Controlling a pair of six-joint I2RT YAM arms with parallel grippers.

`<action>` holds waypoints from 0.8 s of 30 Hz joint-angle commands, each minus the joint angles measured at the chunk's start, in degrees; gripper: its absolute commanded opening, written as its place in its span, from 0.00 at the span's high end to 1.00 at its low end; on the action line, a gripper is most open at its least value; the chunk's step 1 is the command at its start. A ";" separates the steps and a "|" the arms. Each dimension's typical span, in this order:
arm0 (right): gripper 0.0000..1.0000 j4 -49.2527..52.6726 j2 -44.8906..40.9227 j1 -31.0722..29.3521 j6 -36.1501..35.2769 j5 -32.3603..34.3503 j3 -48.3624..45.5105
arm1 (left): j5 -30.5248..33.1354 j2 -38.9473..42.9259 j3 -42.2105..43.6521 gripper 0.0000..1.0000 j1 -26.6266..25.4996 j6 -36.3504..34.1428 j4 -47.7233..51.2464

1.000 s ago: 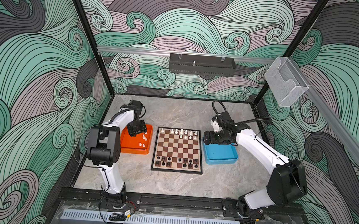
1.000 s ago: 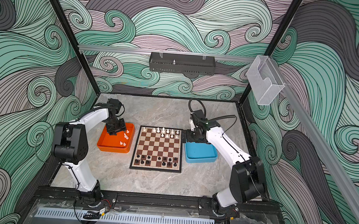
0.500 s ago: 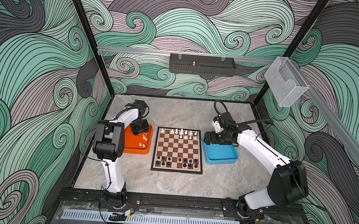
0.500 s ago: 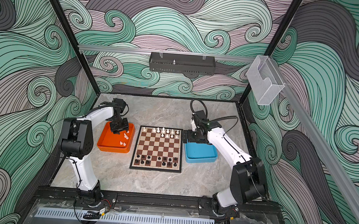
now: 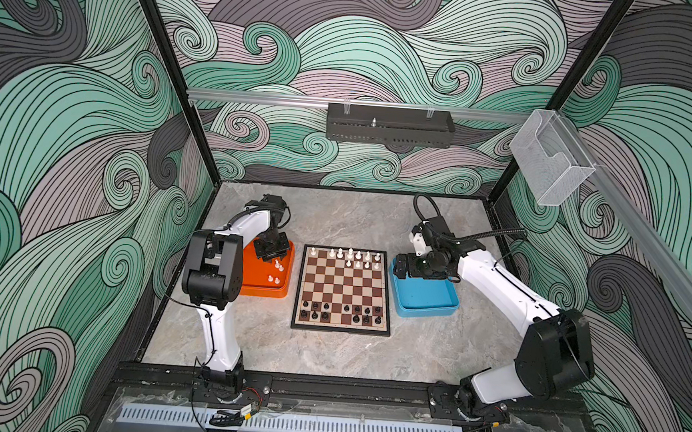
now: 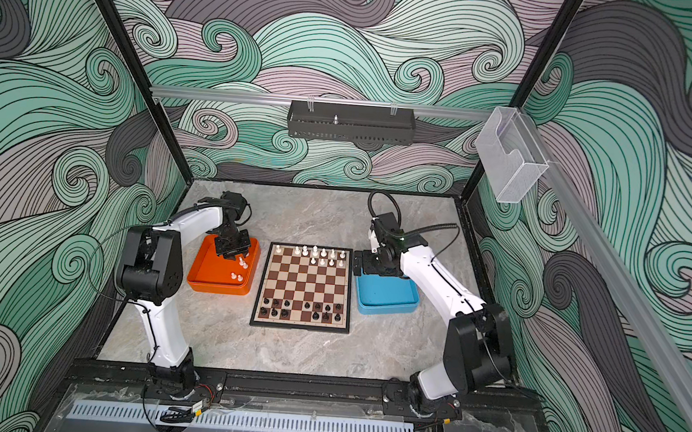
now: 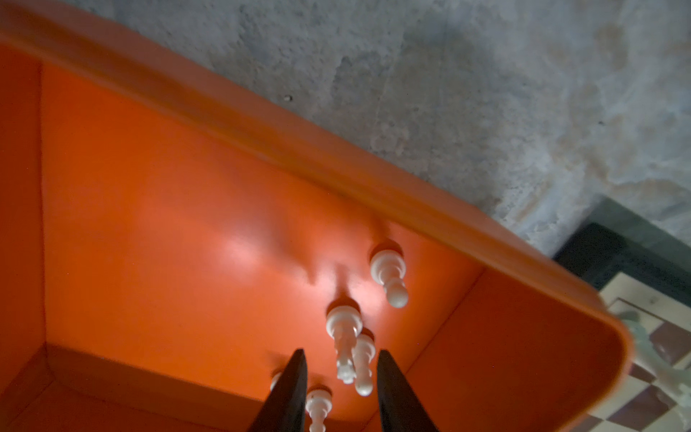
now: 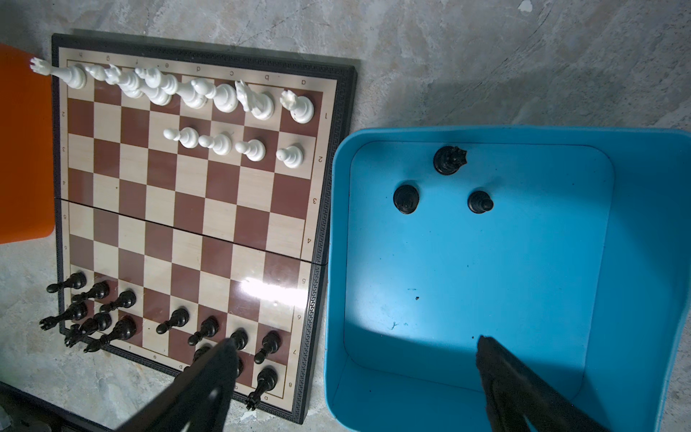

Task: Set up the chess pieces on the board
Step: 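Lower the left gripper into the orange tray onto a white pawn, then close the left gripper on the white pawn and lift it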

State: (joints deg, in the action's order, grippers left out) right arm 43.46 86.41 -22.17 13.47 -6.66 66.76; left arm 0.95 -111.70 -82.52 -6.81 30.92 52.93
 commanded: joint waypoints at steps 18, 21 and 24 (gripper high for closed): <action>0.00 -0.31 -0.28 0.61 -0.90 -0.57 -1.04 | 2.46 -2.90 -0.80 0.75 -0.84 0.68 0.58; 0.01 -0.24 -0.15 0.59 -0.93 -0.58 -0.95 | 2.59 -3.17 -1.06 0.76 -0.80 0.46 0.32; 0.00 -0.28 -0.12 0.64 -0.90 -0.64 -0.98 | 2.83 -3.49 -1.41 0.77 -0.82 0.20 0.34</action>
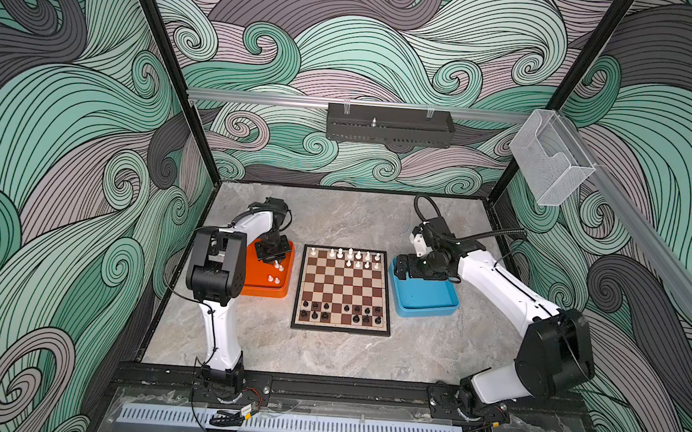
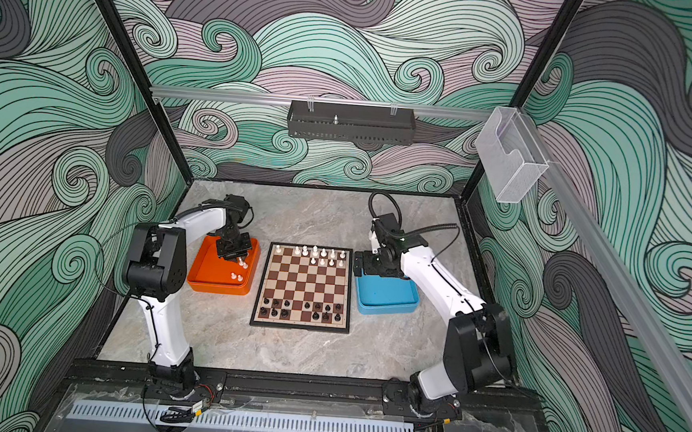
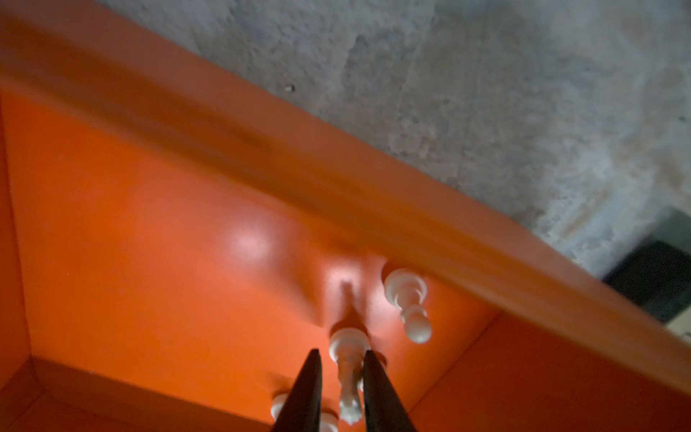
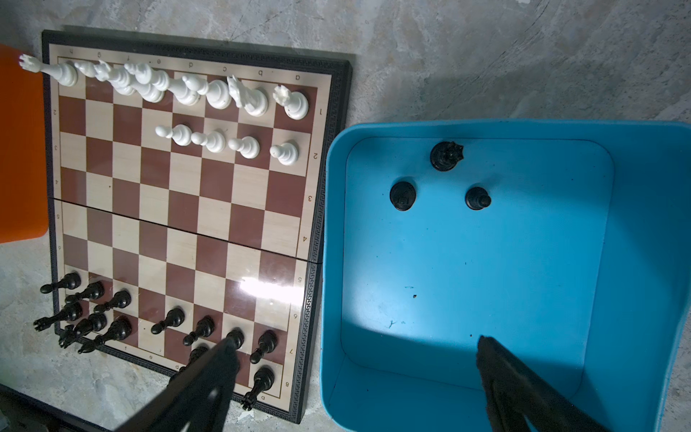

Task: Set up the chess pieces on the board
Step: 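Close the left gripper on the white pawn and lift it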

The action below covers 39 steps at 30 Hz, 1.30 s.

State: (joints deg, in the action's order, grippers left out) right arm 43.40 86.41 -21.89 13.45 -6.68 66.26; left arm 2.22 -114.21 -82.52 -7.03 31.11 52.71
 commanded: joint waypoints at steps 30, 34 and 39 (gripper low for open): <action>0.00 -0.21 0.86 0.42 -1.06 -0.90 -0.25 | 6.03 4.27 -2.54 0.99 -1.33 -4.23 6.38; 0.00 -0.25 0.93 0.50 -1.06 -0.88 -0.25 | 8.97 6.88 -6.75 0.99 -2.70 -5.49 11.61; 0.01 -0.24 1.25 0.52 -1.06 -0.93 0.09 | 7.82 7.83 -13.95 0.99 -6.59 -7.08 15.43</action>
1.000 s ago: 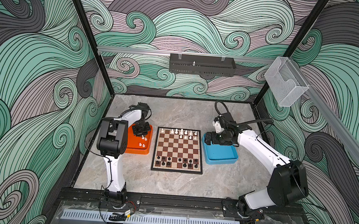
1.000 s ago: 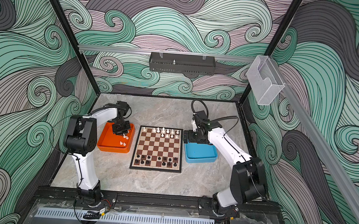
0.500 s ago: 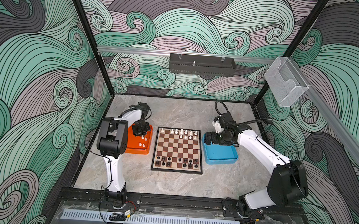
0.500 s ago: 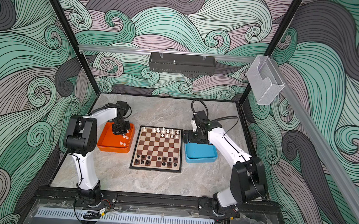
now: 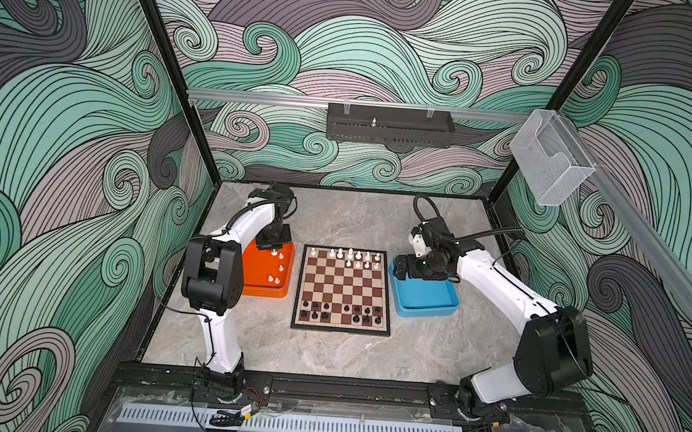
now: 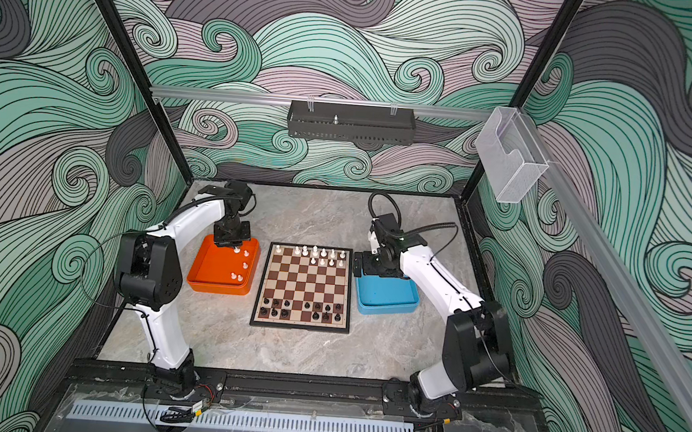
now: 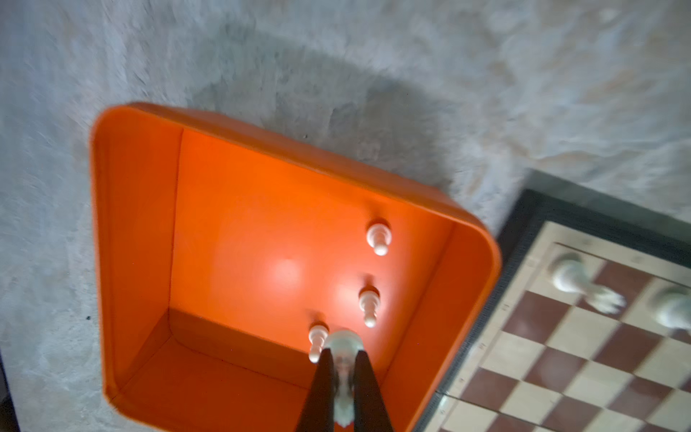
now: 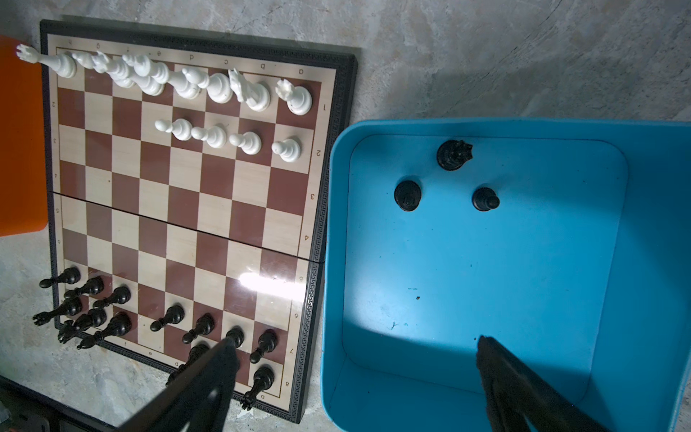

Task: Set up the chess pieces on the board
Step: 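Close the left gripper on the white pawn and lift it, then carry the white pawn over the board's far rows with the left gripper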

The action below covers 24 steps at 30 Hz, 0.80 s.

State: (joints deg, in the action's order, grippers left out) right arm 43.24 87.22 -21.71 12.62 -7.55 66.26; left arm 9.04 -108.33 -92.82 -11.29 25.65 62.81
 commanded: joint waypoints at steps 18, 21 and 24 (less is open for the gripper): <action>0.00 -0.11 -0.17 0.53 0.13 0.74 -1.04 | -6.14 -16.57 -25.39 0.99 -14.44 -4.49 9.62; 0.00 -0.09 -0.06 0.64 0.03 0.87 -1.15 | -6.46 -17.97 -25.93 0.99 -14.64 -4.86 9.00; 0.00 -0.09 0.21 0.79 -0.14 0.70 -1.04 | -6.66 -19.65 -26.60 0.99 -14.81 -5.15 8.91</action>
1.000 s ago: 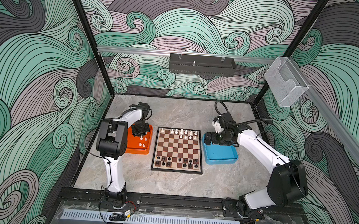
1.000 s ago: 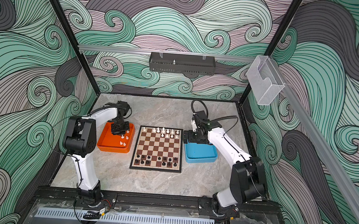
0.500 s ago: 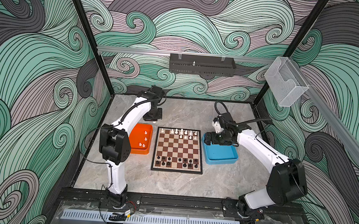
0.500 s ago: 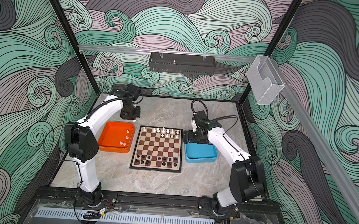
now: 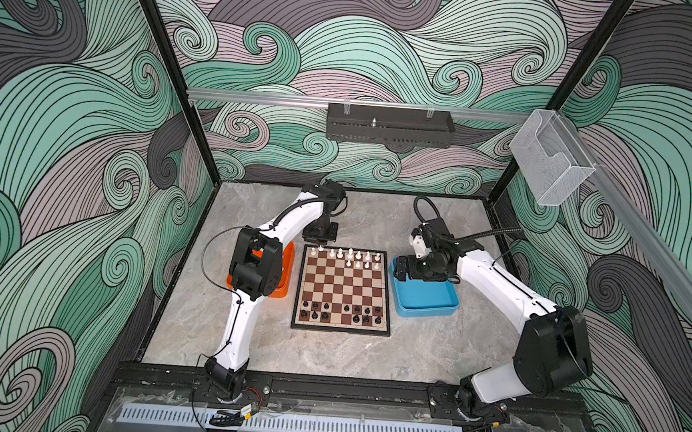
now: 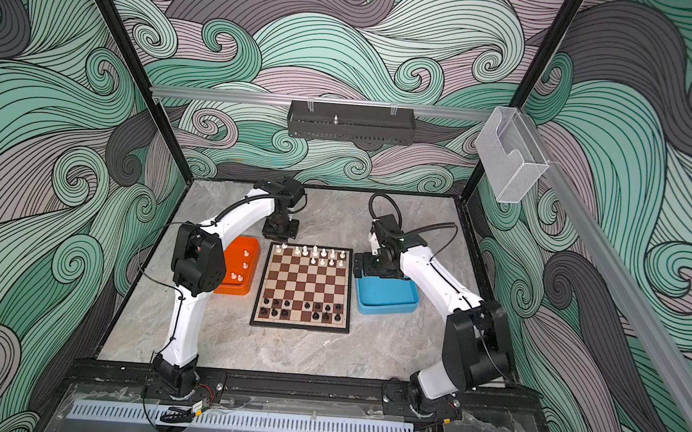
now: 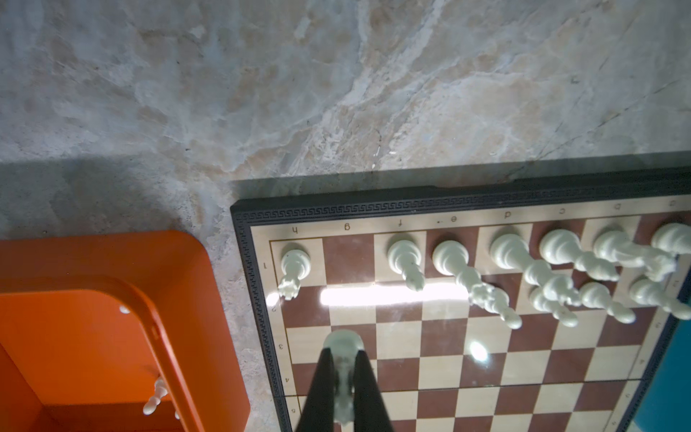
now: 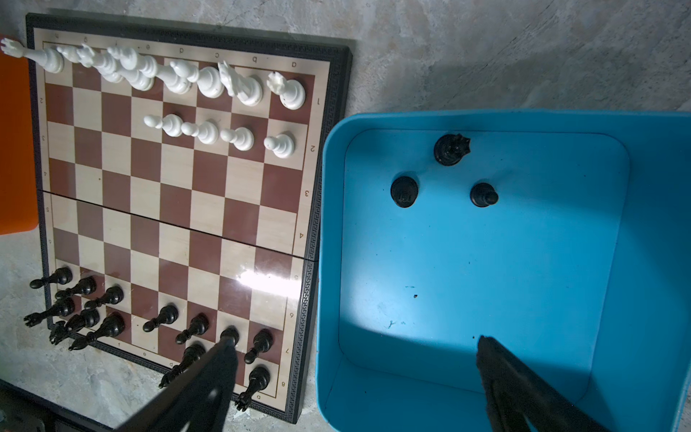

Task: Set up the chess pieces on the board
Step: 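Carry the white pawn over the board's far rows with the left gripper, then lower the white pawn onto a far-row square with the left gripper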

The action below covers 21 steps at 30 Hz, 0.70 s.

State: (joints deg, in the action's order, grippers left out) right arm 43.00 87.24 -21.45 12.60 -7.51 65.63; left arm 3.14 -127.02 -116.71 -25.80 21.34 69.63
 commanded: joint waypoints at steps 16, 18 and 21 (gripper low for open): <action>0.00 0.14 1.86 1.08 -0.65 0.10 -0.06 | -0.25 -6.98 -5.81 0.99 -0.38 -0.68 1.93; 0.00 0.19 2.20 1.24 -0.76 -0.05 0.03 | -0.14 -7.55 -5.90 0.99 -0.35 -0.59 1.98; 0.00 0.11 2.74 1.40 -0.74 -0.53 0.29 | 0.12 -8.39 -6.25 0.99 -0.32 -0.33 2.40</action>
State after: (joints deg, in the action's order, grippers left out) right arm 43.00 88.90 -20.49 12.40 -7.57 65.63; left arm 2.76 -133.97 -120.99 -25.80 20.99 69.65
